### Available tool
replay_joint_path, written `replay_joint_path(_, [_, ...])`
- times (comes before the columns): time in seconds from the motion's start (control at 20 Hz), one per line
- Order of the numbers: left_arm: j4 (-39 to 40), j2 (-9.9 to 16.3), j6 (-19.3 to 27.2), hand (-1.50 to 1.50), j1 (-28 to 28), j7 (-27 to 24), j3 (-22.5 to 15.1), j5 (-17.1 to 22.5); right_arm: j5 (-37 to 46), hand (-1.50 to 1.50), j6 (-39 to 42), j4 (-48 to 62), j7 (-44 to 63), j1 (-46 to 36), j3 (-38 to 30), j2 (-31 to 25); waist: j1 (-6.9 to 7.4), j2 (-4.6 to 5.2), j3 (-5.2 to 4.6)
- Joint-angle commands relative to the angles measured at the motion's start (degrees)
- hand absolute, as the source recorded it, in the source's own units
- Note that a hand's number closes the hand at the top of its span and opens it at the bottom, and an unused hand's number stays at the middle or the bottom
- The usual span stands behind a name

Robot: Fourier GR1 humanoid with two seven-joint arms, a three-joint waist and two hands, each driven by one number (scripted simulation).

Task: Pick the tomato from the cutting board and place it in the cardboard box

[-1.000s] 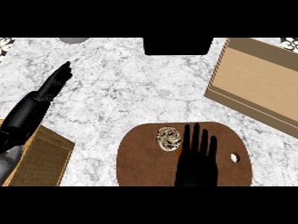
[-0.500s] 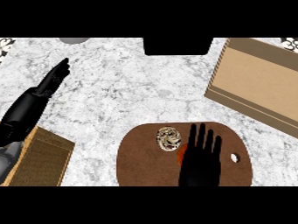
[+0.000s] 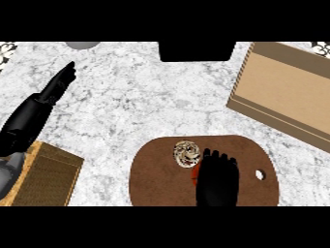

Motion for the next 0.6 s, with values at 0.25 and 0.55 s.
replay_joint_path(0.25, [-2.37, -4.38, 1.09, 0.00, 2.97, 3.01, -1.50, -2.19, 7.81, 1.50, -2.51, 5.63, 1.93, -4.89, 0.70, 0.12, 0.48, 0.59, -1.09])
replay_joint_path(0.55, [0.78, -4.78, -0.67, 0.00, -1.14, 0.56, -1.46, -0.76, -13.36, 1.50, -0.37, 0.56, -36.14, -6.63, 8.30, -4.91, 4.35, 2.41, -0.82])
